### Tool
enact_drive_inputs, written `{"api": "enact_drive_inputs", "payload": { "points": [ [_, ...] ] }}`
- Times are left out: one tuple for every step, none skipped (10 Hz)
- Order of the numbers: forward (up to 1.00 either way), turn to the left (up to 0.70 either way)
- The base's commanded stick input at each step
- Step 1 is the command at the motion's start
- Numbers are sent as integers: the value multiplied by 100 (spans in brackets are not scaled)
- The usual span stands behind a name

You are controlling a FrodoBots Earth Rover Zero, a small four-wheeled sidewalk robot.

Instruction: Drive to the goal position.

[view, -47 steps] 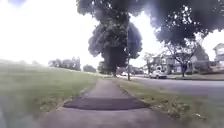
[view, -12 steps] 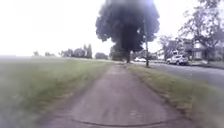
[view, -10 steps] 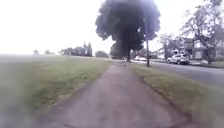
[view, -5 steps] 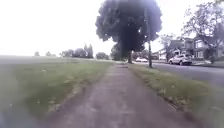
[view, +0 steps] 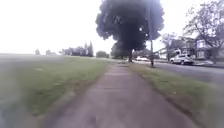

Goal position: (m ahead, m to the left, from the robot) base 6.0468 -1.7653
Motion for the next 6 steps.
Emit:
{"api": "enact_drive_inputs", "payload": {
  "points": [
    [70, 0],
    [70, 0],
    [70, 0],
    [70, 0],
    [70, 0],
    [70, 0]
  ]
}}
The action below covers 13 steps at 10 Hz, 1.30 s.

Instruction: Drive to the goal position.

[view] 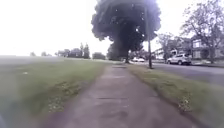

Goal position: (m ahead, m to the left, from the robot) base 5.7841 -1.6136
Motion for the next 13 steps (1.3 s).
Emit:
{"api": "enact_drive_inputs", "payload": {
  "points": [
    [70, 0],
    [70, 0],
    [70, 0],
    [70, 0],
    [70, 0],
    [70, 0],
    [70, 0],
    [70, 0],
    [70, 0],
    [70, 0],
    [70, 0],
    [70, 0],
    [70, 0]
  ]
}}
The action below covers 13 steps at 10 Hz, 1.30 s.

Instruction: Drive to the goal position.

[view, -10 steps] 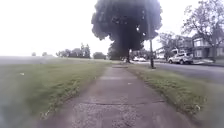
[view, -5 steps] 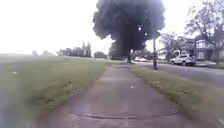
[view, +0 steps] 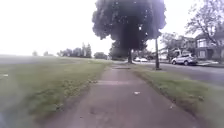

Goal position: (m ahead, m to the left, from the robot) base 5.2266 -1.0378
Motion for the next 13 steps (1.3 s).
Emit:
{"api": "enact_drive_inputs", "payload": {
  "points": [
    [70, 0],
    [70, 0],
    [70, 0],
    [70, 0],
    [70, 0],
    [70, 0],
    [70, 0],
    [70, 0],
    [70, 0],
    [70, 0],
    [70, 0],
    [70, 0],
    [70, 0]
  ]
}}
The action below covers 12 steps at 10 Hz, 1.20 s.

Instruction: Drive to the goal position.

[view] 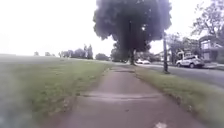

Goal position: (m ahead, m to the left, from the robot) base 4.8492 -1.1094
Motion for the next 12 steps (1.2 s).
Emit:
{"api": "enact_drive_inputs", "payload": {
  "points": [
    [70, 0],
    [70, 0],
    [70, 0],
    [70, 0],
    [70, 0],
    [70, 0],
    [70, 0],
    [70, 0],
    [70, 0],
    [70, 0],
    [70, 0],
    [70, 0]
  ]
}}
